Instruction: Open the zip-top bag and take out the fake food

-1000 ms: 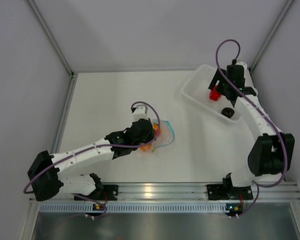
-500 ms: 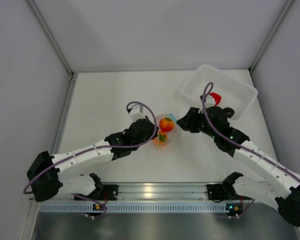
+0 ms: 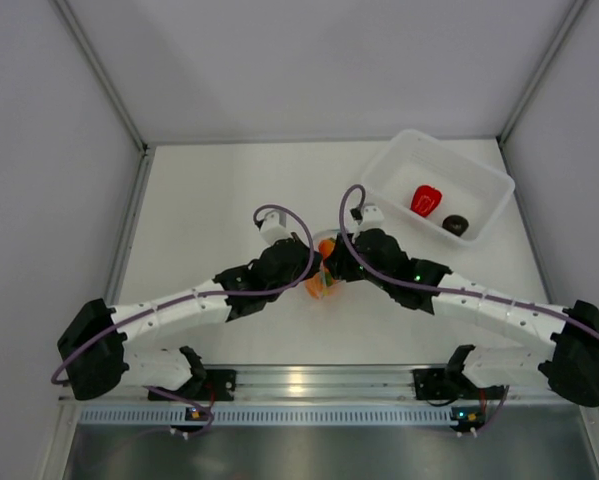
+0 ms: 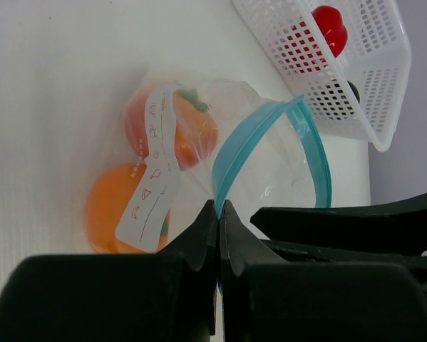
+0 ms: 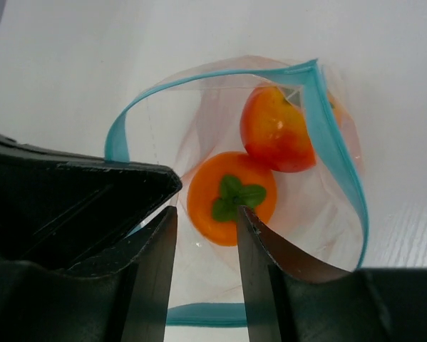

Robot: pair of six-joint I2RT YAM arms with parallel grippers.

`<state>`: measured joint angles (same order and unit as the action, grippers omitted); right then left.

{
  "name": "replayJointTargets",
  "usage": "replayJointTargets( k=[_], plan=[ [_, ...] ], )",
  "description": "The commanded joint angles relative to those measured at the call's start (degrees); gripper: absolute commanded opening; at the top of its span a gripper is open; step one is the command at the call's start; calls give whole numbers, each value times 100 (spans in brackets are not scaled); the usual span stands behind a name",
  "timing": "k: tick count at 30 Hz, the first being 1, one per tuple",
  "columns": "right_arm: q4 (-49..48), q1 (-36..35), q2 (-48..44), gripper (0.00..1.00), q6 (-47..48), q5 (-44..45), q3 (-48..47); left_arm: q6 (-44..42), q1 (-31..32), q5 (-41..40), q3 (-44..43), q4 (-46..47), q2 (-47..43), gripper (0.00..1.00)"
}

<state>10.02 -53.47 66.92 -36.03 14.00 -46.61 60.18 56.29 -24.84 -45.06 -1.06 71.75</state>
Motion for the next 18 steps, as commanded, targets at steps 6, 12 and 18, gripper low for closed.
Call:
replayJointTargets(
  k=[6, 12, 18],
  plan=[
    [-447, -67, 901, 40, 377, 1122, -489, 55, -13, 102, 182, 502, 59, 0],
    [-1195, -23, 1376, 43, 852, 1131, -568, 11, -22, 304, 138, 502, 208, 0],
    [-1695, 74, 1772, 50, 1335, 1298, -595, -86, -48, 515, 129, 493, 296, 0]
  ],
)
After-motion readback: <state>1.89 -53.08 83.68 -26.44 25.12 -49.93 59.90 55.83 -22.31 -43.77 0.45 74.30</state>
